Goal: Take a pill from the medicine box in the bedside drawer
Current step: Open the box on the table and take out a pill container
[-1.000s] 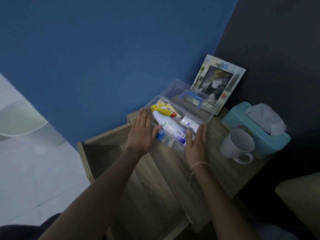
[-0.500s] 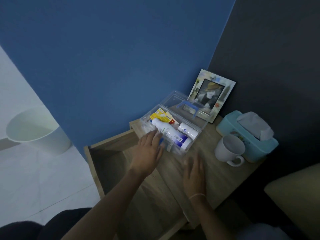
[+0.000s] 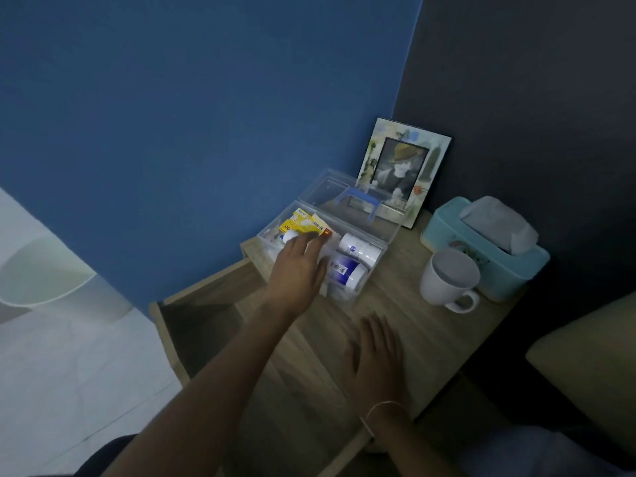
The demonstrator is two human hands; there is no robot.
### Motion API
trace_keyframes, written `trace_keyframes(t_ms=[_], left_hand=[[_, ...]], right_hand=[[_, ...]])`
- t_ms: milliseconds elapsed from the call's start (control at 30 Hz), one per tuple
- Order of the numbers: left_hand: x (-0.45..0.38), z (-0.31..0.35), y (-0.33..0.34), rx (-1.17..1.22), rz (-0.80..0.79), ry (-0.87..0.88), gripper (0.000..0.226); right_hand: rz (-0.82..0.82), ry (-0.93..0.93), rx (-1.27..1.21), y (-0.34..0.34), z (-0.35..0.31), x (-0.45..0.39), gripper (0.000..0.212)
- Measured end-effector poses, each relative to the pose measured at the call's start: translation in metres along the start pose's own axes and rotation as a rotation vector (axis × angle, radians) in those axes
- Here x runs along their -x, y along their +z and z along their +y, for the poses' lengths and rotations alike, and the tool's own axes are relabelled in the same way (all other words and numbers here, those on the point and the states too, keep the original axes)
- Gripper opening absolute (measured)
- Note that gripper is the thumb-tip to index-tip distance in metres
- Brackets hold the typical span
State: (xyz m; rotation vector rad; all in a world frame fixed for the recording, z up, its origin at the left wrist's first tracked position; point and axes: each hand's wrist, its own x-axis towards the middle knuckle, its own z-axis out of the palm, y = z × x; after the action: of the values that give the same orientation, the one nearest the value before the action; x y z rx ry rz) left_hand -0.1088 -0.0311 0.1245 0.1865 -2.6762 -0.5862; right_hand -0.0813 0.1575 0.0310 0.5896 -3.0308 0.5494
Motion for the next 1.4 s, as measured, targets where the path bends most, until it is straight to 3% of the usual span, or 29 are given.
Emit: trace_keyframes(t_ms=[167, 367, 633, 733, 900, 1100, 1300, 1400], left_hand=[[-0.080, -0.003, 0.008, 0.022, -0.284, -0.116, 0.032], [-0.125, -0.007, 0.036, -0.259, -0.622, -0.138, 0.029], [-0.142, -0.008, 0.047, -0.358, -0.804, -0.136, 0.029], [-0.139, -0.006, 0.040, -0.291, -0.759, -0.159, 0.028], [-0.117, 0.005, 0.007, 0.021, -0.400, -0.269, 0.039], [-0.058, 0.013, -0.024, 0.231, -0.154, -0.283, 0.051], [0.033, 0.018, -0.040, 0.256, -0.182, -0.317, 0.046], [0.067, 0.020, -0.043, 0.258, -0.214, -0.293, 0.038]], right_hand=[[-0.006, -0.017, 0.052, 0.006, 0.004, -0.001, 0.055], [0.005, -0.017, 0.108, 0.012, 0.006, -0.002, 0.057], [0.039, -0.024, 0.128, 0.013, 0.006, -0.003, 0.057], [0.047, -0.030, 0.118, 0.014, 0.007, -0.003, 0.056], [0.077, -0.034, 0.071, 0.016, 0.008, -0.002, 0.055], [0.040, -0.027, 0.029, 0.012, 0.010, -0.003, 0.055], [-0.026, -0.001, -0.103, -0.003, 0.006, -0.001, 0.046], [-0.149, 0.111, -0.497, -0.024, 0.000, -0.013, 0.023]])
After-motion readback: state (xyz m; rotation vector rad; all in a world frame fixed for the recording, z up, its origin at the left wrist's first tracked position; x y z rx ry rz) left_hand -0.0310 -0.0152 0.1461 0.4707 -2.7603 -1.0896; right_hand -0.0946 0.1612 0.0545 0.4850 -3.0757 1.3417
